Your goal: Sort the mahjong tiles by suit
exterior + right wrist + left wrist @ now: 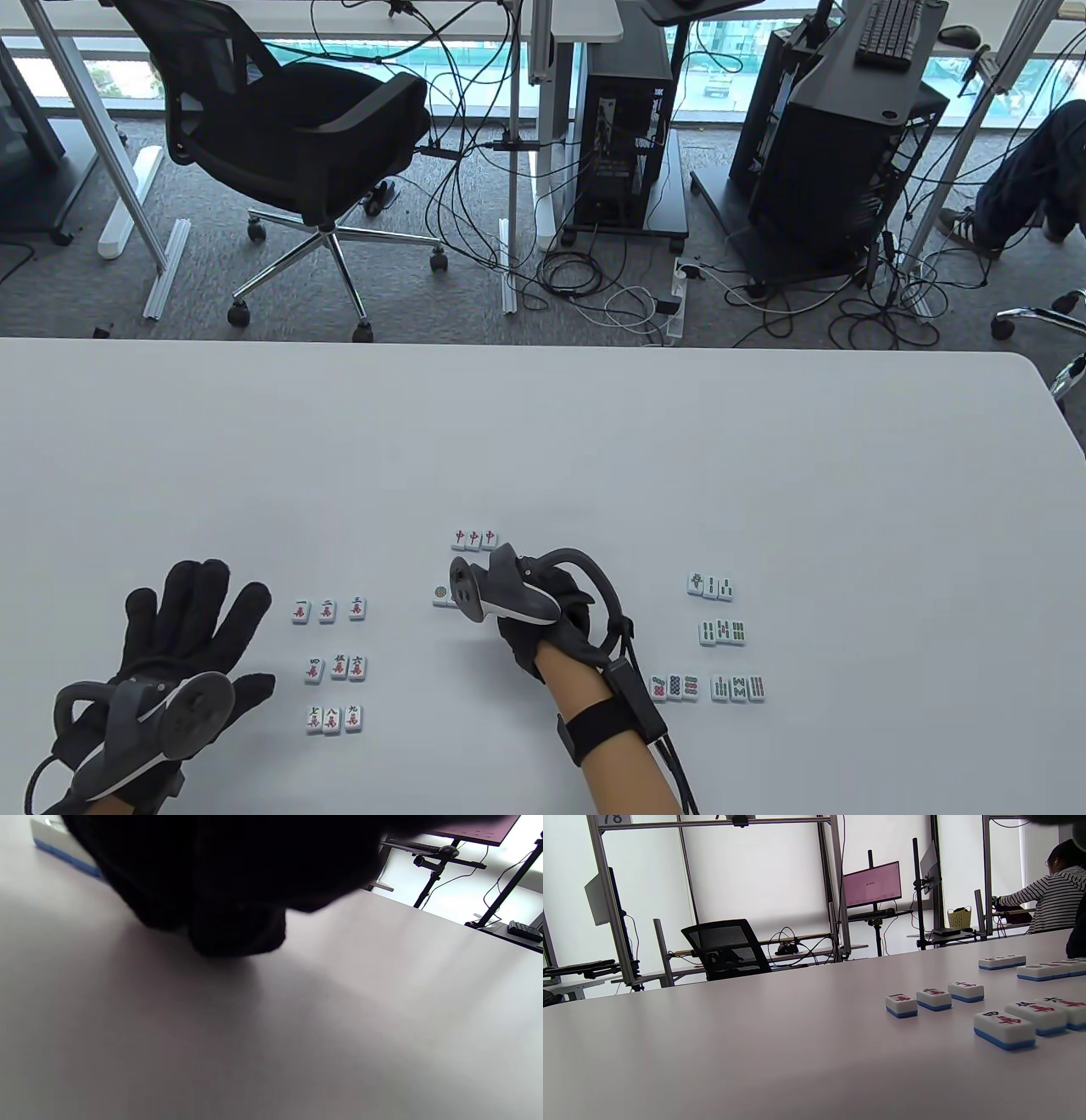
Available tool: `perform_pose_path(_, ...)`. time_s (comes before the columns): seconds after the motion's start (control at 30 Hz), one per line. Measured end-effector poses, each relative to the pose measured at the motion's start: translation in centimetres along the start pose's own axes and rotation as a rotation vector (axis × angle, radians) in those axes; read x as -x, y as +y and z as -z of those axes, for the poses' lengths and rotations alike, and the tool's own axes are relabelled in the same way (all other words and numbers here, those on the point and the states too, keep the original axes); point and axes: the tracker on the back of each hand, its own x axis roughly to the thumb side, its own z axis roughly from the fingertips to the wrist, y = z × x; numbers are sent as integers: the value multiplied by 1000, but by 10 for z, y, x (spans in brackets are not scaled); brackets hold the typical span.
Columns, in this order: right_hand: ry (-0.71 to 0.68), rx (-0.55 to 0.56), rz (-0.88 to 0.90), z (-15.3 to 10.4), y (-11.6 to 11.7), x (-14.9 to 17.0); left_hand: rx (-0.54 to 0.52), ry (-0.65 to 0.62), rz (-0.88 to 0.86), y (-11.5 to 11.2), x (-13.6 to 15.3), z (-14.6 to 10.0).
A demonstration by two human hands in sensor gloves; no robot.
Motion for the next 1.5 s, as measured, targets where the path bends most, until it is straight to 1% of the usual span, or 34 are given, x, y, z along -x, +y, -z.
perform_pose_path(0.13,-6,-1,-16,-4,0,5,-4,-3,-2,0,0,0)
perform_pose_path(0.2,-62,23,-3,-15,-5,12,-4,-5,-3,0,0,0)
perform_pose_path(0.27,-53,81,44,-31,-11,24,-5,-7,-4,0,0,-1)
perform_pose_path(0.3,-58,88,59,-37,-12,29,-6,-8,-4,0,0,-1)
perform_pose_path(0.37,-47,59,72,-56,-12,48,-8,-10,-4,0,0,-1)
perform_pose_path(0.47,-3,13,32,-78,-8,73,-9,-5,-1,0,1,-1)
perform_pose_path(0.6,69,-92,15,-110,7,105,10,13,9,-4,2,-1)
perform_pose_path(0.67,64,-125,34,-122,17,113,22,17,20,-6,2,0)
perform_pose_path(0.77,42,-151,68,-131,32,117,41,24,28,-10,2,1)
perform_pose_path(0.83,32,-152,43,-134,40,116,51,32,36,-11,2,1)
perform_pose_path(0.93,22,-99,-17,-133,47,112,57,39,41,-12,2,1)
perform_pose_path(1.07,25,-102,-50,-128,52,105,52,40,38,-12,0,1)
perform_pose_path(1.17,19,-75,-78,-125,53,99,51,40,47,-12,1,1)
perform_pose_path(1.33,36,-125,-39,-117,50,99,33,40,21,-9,4,0)
perform_pose_path(1.5,13,-240,-29,-102,44,98,55,22,21,-14,0,1)
